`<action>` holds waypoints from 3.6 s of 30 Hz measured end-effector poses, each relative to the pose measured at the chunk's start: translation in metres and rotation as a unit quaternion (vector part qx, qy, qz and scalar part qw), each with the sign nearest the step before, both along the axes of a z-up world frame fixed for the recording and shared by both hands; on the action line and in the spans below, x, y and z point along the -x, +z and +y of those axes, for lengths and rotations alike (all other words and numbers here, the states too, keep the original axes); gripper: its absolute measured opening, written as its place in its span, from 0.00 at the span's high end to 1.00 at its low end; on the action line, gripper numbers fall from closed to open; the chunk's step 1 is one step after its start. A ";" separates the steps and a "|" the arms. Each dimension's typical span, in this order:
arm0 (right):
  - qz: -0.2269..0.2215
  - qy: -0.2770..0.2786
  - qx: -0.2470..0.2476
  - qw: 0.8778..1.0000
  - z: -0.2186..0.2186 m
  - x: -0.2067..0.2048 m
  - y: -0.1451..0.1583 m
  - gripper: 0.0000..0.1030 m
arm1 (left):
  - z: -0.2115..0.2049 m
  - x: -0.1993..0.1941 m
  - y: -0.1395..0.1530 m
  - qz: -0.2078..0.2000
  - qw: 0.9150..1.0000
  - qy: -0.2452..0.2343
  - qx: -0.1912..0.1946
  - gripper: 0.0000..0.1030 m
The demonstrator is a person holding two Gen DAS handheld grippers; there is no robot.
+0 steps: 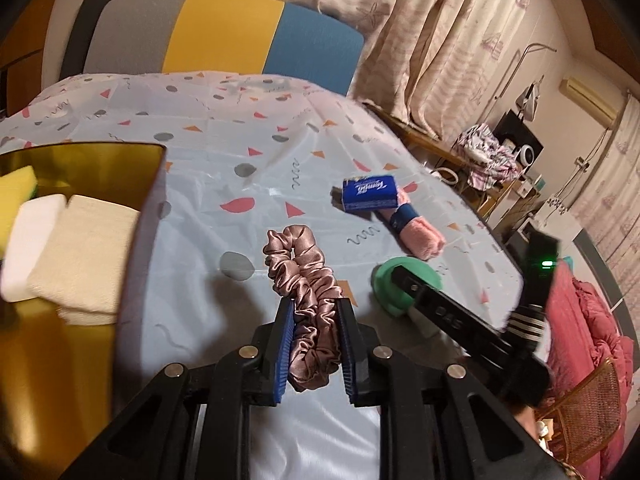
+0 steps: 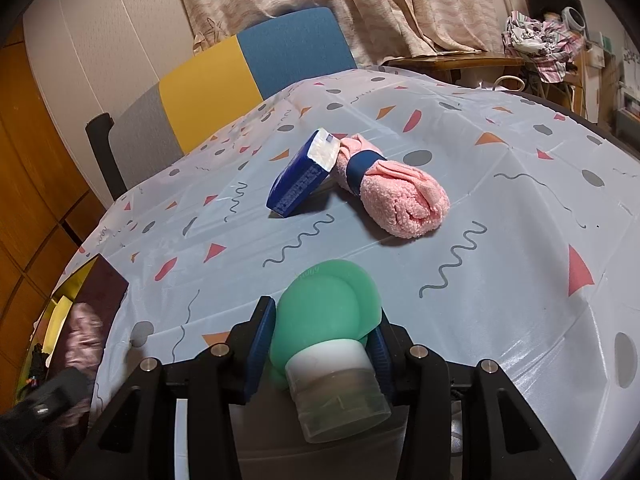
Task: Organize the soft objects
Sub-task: 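Carry the pink scrunchie into the gold tray and open the left tool, then carry the green-capped bottle toward the gold tray with the right tool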
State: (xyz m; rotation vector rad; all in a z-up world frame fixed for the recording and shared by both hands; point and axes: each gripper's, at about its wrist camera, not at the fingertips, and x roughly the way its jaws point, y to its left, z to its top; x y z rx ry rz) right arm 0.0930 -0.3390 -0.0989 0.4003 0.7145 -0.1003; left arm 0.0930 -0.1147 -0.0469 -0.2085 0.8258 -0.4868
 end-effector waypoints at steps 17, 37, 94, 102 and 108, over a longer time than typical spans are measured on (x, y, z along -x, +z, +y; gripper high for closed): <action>0.001 0.001 0.004 1.000 0.000 0.000 0.000 0.55 | 0.152 0.015 0.019 0.029 0.991 0.126 -0.015 0.80; 0.013 0.005 0.016 1.000 0.004 -0.002 0.004 0.55 | 0.212 0.027 0.003 0.036 0.982 0.177 -0.059 0.55; 0.073 0.274 0.065 0.957 0.144 -0.008 0.034 0.40 | 0.190 0.052 0.012 0.013 0.988 0.149 -0.032 0.55; 0.004 0.271 0.034 0.962 0.161 0.011 0.080 0.42 | 0.197 0.054 0.019 -0.001 0.985 0.170 -0.033 0.55; -0.024 0.349 0.016 0.937 0.230 0.020 0.100 0.42 | 0.219 0.056 0.026 -0.015 0.973 0.230 -0.031 0.55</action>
